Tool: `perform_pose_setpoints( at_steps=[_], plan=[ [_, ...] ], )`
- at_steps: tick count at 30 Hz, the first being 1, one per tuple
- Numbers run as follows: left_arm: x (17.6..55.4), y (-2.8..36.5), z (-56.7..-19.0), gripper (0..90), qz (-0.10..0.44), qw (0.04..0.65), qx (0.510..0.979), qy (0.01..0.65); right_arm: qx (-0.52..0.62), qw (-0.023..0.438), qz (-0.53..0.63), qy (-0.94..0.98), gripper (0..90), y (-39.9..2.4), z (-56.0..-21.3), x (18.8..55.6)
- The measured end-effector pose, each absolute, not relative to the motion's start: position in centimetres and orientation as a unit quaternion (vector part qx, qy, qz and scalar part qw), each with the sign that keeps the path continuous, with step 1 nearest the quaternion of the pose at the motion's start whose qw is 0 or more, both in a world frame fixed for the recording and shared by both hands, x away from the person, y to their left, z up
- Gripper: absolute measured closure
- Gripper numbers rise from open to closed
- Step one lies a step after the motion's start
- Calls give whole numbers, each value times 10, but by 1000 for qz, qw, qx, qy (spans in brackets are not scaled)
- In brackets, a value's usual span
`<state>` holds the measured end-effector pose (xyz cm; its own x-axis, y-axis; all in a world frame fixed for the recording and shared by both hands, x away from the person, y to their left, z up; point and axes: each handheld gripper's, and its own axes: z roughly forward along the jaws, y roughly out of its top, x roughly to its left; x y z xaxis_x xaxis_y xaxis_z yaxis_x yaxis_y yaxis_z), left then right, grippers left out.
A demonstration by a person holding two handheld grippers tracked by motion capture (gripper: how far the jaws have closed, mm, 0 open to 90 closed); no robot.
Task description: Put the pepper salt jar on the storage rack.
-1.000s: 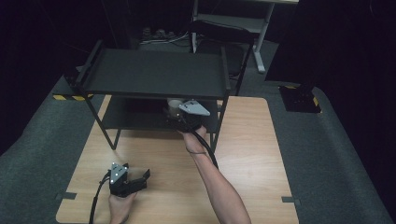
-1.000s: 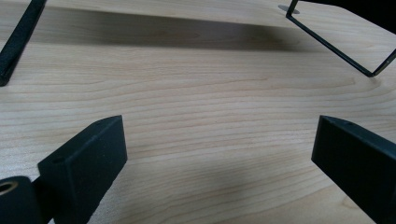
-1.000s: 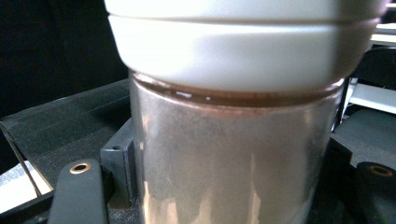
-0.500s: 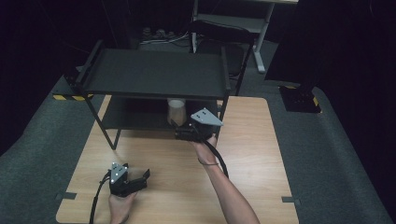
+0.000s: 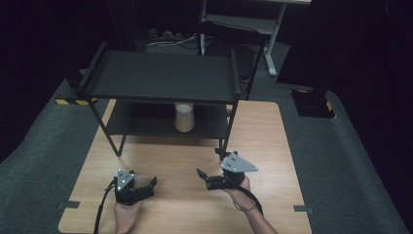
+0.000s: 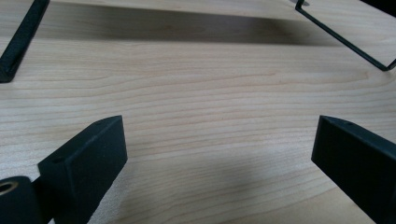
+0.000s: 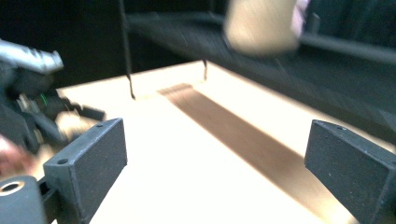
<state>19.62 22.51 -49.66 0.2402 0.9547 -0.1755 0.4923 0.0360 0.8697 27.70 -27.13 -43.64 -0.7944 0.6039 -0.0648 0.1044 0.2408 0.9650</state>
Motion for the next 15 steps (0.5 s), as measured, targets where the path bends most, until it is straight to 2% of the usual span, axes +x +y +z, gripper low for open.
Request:
perform_pose_setpoints(
  at_steps=[10,12,15],
  plan=[
    [198,222,-495,35,257,442,649,563,435,315,494,684,62,-327,-491,240],
    [199,222,-494,35,256,438,653,562,461,308,495,668,63,-335,-499,236],
    [201,220,-493,34,255,434,658,560,494,274,501,656,66,-347,-507,236]
  ],
)
